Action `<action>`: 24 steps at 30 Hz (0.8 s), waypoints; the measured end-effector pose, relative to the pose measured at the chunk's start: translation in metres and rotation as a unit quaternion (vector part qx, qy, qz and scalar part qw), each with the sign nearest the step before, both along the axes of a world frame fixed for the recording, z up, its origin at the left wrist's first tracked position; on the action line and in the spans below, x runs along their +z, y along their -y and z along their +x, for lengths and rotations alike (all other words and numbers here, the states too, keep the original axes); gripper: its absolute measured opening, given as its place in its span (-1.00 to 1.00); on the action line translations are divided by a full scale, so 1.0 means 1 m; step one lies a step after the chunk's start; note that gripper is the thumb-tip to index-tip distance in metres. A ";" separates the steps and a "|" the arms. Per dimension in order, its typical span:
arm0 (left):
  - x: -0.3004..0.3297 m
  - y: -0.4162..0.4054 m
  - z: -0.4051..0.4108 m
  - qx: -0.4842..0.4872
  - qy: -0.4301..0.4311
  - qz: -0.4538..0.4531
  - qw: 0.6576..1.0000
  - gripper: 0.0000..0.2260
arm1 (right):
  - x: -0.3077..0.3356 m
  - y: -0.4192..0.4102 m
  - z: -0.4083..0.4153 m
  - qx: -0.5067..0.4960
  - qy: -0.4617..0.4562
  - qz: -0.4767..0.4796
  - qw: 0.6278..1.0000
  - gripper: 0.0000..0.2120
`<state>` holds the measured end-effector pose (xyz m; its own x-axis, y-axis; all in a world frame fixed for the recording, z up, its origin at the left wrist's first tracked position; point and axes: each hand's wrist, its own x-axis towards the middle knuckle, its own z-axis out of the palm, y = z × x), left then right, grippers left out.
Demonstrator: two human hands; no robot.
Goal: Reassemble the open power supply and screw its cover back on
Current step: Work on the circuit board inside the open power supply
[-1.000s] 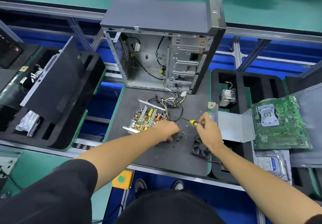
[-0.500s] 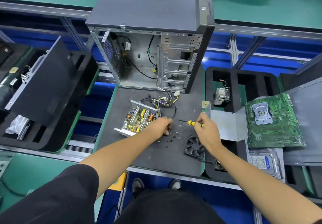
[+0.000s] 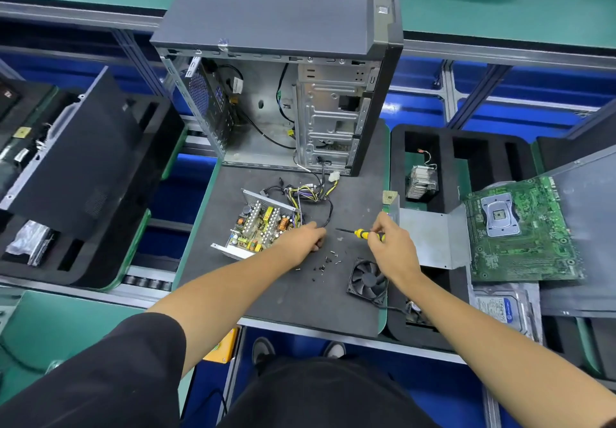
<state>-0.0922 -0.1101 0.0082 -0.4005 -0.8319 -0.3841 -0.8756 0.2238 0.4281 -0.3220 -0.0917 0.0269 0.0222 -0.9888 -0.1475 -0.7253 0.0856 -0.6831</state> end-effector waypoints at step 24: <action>0.009 0.004 0.037 0.161 -0.312 0.115 0.929 -0.88 | 0.034 0.016 0.007 0.071 0.154 -0.019 0.985 -0.91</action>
<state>-0.0550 -0.1137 0.0173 -0.3504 -0.8713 -0.3437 -0.4470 -0.1669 0.8788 -0.3149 -0.1079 0.0613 0.1990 -0.9771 -0.0755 -0.4866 -0.0316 -0.8731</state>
